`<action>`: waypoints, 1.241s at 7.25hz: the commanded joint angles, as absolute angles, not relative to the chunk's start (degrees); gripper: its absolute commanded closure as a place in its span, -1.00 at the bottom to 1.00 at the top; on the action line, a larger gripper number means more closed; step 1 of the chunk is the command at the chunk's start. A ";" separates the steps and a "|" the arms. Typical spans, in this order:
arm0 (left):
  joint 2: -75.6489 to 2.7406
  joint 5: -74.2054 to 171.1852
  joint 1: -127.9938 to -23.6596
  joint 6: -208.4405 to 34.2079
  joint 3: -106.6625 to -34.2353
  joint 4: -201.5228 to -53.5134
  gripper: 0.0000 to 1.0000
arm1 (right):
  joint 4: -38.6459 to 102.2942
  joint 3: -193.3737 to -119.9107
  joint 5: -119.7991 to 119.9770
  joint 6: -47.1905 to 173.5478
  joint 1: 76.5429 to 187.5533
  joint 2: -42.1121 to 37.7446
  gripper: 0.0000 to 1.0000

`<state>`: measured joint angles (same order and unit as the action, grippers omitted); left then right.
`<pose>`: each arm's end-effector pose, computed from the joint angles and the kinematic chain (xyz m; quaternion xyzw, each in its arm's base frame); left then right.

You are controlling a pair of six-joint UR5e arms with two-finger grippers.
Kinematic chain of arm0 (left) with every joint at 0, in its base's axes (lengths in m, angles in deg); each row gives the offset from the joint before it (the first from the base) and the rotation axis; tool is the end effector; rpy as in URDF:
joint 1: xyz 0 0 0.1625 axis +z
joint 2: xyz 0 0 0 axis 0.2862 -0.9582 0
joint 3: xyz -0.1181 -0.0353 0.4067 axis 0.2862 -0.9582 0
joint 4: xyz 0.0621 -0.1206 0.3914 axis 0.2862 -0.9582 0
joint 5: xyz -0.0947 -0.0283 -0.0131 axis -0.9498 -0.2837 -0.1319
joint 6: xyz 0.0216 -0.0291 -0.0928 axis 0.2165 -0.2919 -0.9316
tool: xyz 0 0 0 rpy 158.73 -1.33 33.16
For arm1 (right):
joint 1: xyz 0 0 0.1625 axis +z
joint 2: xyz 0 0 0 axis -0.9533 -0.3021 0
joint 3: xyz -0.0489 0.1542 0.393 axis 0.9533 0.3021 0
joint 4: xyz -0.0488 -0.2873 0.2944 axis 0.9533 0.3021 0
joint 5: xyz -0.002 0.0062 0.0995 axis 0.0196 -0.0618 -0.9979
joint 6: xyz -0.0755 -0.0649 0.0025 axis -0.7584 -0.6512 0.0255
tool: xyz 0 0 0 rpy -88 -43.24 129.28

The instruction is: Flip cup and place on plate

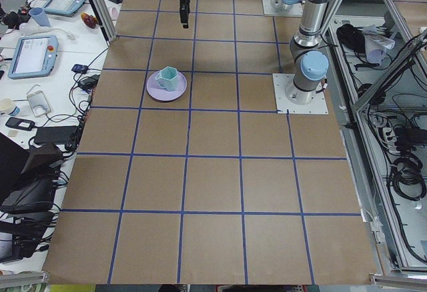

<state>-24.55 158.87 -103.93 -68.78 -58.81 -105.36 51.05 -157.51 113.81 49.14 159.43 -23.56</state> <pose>-0.1095 -0.5520 0.5025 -0.0078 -0.9999 -0.0093 0.0106 0.1066 -0.4946 0.4761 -0.0477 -0.9984 0.0295 0.0062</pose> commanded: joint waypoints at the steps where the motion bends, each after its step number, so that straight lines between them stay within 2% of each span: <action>1: -23.29 163.52 -109.50 -70.97 -59.71 -105.46 -1.00 | 51.05 -157.51 113.73 49.14 159.43 -23.52 -1.00; 5: -19.50 162.14 -108.40 -69.92 -66.39 -100.37 -1.00 | 51.05 -157.51 113.81 49.14 159.43 -23.61 -1.00; 9: -19.15 158.79 -106.02 -68.96 -66.23 -99.57 -1.00 | 51.05 -157.51 113.81 49.14 159.43 -23.52 -1.00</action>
<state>-19.18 159.08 -106.49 -68.97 -66.37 -99.59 51.05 -157.51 113.76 49.14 159.43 -23.56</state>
